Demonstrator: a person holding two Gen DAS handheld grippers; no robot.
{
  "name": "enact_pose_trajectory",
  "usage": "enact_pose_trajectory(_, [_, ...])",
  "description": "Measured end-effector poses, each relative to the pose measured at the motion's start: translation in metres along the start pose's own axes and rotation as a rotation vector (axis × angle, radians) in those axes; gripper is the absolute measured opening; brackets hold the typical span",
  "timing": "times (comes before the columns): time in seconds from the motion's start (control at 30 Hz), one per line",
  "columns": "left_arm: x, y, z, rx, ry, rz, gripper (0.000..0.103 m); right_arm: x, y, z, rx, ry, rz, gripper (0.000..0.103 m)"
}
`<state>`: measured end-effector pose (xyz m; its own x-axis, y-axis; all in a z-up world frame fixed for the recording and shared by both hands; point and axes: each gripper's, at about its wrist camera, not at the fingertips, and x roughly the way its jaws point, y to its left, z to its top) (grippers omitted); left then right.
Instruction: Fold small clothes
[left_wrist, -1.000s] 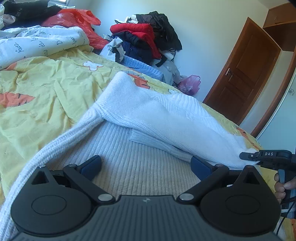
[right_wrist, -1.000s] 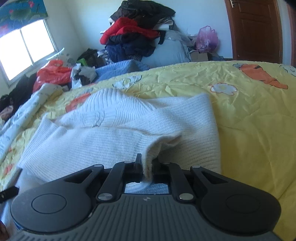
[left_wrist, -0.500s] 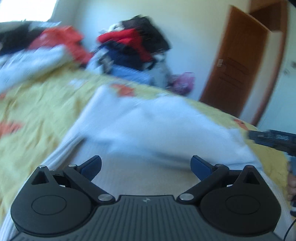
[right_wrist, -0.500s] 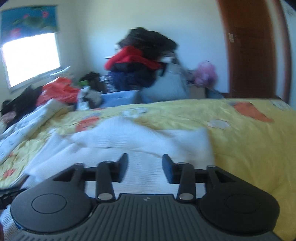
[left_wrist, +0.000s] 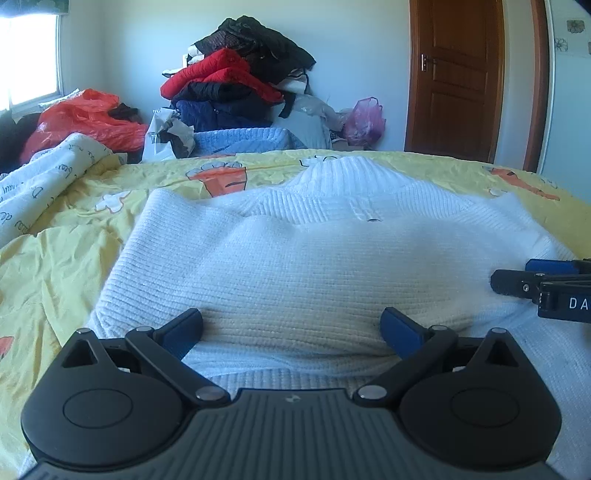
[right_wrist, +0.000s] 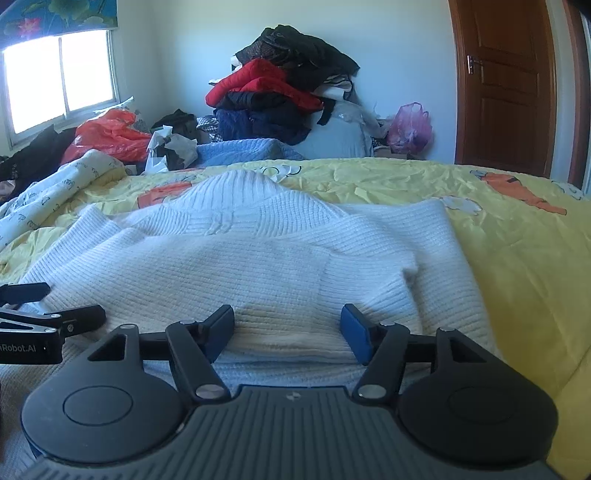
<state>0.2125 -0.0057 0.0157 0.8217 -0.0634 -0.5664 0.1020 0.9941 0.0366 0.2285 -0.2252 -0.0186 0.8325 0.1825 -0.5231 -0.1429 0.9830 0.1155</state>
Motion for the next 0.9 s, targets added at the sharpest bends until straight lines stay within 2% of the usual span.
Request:
enact_pose_trajectory(0.1, [0.000, 0.000, 0.000, -0.001, -0.001, 0.003, 0.103, -0.014, 0.004, -0.007, 0.006, -0.016, -0.036, 0.071])
enact_pose_trajectory(0.13, [0.000, 0.000, 0.000, -0.003, -0.002, 0.002, 0.103, -0.022, 0.005, -0.010, 0.007, -0.025, -0.050, 0.076])
enact_pose_trajectory(0.17, [-0.001, 0.000, 0.000, -0.006, -0.003, 0.001, 0.103, -0.030, 0.007, -0.015, 0.006, -0.028, -0.060, 0.087])
enact_pose_trajectory(0.23, [-0.002, 0.001, 0.000, -0.011, -0.005, 0.000, 0.103, -0.036, 0.007, -0.025, 0.012, 0.040, -0.087, 0.102])
enact_pose_trajectory(0.27, [-0.002, 0.001, 0.000, -0.013, -0.006, -0.002, 0.103, -0.038, 0.006, -0.032, 0.026, 0.090, -0.111, 0.100])
enact_pose_trajectory(0.4, [-0.003, 0.001, 0.000, -0.013, -0.005, 0.001, 0.103, -0.060, 0.003, -0.045, 0.042, 0.092, -0.114, 0.101])
enact_pose_trajectory(0.57, [-0.011, -0.001, -0.002, 0.001, 0.019, 0.032, 0.103, -0.055, 0.011, -0.045, -0.014, 0.120, -0.141, 0.102])
enact_pose_trajectory(0.6, [-0.015, -0.001, -0.004, -0.014, 0.041, 0.031, 0.103, -0.054, 0.013, -0.046, -0.021, 0.121, -0.145, 0.102])
enact_pose_trajectory(0.67, [-0.019, 0.001, -0.014, -0.048, 0.163, 0.018, 0.103, -0.056, 0.013, -0.046, -0.014, 0.117, -0.140, 0.101])
enact_pose_trajectory(0.73, [-0.041, -0.001, -0.026, -0.032, 0.138, 0.026, 0.103, -0.060, 0.011, -0.047, -0.007, 0.113, -0.136, 0.101])
enact_pose_trajectory(0.8, [-0.058, -0.001, -0.041, -0.033, 0.158, 0.008, 0.103, -0.059, 0.012, -0.047, -0.011, 0.115, -0.138, 0.101])
enact_pose_trajectory(0.9, [-0.083, -0.001, -0.060, -0.008, 0.136, 0.002, 0.103, -0.059, 0.012, -0.047, -0.010, 0.114, -0.138, 0.101])
